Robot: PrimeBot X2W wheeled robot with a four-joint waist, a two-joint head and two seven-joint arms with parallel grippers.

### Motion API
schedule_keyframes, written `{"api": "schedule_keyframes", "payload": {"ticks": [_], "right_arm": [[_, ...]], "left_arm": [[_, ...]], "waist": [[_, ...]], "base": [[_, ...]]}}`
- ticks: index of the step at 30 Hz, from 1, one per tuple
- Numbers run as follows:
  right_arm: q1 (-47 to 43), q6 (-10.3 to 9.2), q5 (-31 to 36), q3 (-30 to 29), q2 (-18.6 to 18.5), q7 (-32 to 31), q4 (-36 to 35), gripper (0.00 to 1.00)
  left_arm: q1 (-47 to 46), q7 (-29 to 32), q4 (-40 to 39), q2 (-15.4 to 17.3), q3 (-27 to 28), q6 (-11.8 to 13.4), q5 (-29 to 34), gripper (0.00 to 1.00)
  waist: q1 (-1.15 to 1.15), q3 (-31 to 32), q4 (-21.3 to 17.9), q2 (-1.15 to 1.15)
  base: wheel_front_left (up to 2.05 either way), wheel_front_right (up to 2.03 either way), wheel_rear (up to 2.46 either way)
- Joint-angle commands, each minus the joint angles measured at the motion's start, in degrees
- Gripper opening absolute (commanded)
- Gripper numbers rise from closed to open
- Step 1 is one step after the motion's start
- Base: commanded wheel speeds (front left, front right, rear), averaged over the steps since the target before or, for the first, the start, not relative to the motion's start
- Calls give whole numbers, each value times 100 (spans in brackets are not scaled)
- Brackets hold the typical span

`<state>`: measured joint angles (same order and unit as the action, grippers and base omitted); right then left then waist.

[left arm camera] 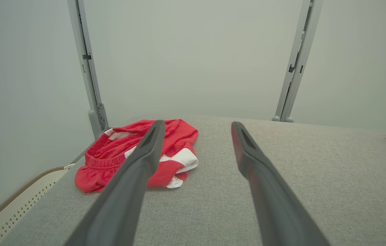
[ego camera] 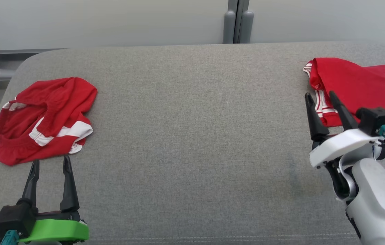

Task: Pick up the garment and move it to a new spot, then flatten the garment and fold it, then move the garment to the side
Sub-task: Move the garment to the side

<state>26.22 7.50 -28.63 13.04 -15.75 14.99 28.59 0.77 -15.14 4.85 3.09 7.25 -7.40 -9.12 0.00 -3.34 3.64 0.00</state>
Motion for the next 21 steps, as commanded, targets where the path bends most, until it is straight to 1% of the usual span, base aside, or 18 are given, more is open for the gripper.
{"api": "schedule_keyframes", "payload": {"ticks": [1,6,11,17,21], "right_arm": [[-149,-3,53,-29,28,23,-68,100],[-718,-3,149,-201,327,22,-457,100],[-1173,-2,424,-344,528,23,-728,100],[-1537,-2,884,-468,664,23,-885,100],[-1717,-3,1169,-657,775,24,-989,100]], "left_arm": [[98,1,4,0,14,-12,48,100],[203,1,27,-7,35,-12,61,100],[313,1,46,-14,93,21,31,100],[407,1,173,-16,61,32,93,100],[458,1,202,-14,127,32,122,100]], "waist": [[0,81,-30,0],[0,266,-49,0],[0,430,-54,0],[0,504,-87,0],[0,528,-143,0]], "base": [[0,0,0],[0,0,0],[0,0,0],[0,0,0],[0,0,0]]}}
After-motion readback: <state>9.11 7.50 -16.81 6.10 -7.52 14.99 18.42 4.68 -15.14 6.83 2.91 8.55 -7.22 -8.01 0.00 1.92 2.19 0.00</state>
